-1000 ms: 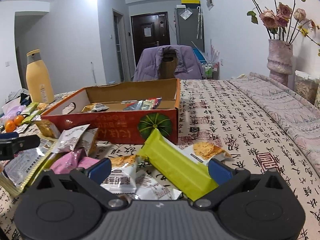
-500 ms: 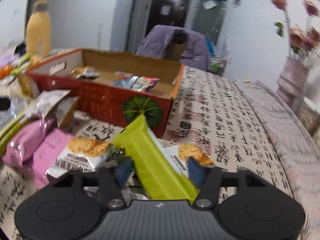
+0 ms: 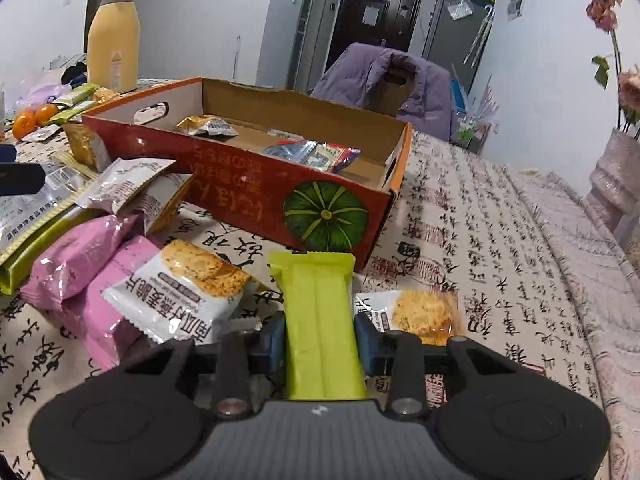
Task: Organize snacks
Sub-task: 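Grasp the silver-and-yellow wafer packet with the left gripper while right holds the bar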
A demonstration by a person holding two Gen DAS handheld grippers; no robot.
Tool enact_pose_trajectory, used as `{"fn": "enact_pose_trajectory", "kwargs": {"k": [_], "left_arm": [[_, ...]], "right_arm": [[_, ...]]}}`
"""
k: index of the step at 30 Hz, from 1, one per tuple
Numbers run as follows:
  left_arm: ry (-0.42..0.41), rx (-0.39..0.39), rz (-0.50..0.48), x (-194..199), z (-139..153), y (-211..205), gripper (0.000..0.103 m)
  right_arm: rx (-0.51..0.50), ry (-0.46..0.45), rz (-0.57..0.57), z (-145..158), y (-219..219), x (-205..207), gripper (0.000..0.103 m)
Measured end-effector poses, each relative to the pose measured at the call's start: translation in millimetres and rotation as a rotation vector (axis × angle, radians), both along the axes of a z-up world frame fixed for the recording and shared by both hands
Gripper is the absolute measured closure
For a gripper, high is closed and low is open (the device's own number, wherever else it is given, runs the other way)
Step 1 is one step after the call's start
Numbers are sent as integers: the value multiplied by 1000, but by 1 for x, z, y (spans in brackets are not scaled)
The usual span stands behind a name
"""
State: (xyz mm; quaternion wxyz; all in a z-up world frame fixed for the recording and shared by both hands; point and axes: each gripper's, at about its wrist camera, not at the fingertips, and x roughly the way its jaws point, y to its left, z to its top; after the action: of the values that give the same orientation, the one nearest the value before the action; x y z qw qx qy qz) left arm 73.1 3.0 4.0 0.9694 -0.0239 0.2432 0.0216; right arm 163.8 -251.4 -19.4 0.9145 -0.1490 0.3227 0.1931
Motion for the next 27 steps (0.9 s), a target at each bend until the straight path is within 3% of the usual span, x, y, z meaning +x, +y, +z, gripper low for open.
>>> {"fn": "enact_pose_trajectory", "kwargs": {"k": [16,27], "left_arm": [[46,-29,51,-2,0,9,0],[138,-16,97,5,-10,10,0]], "right_arm": [[255,-110,-84,38,-19,-27,69],[314,-85,-96,31,-21,-33,69]]}}
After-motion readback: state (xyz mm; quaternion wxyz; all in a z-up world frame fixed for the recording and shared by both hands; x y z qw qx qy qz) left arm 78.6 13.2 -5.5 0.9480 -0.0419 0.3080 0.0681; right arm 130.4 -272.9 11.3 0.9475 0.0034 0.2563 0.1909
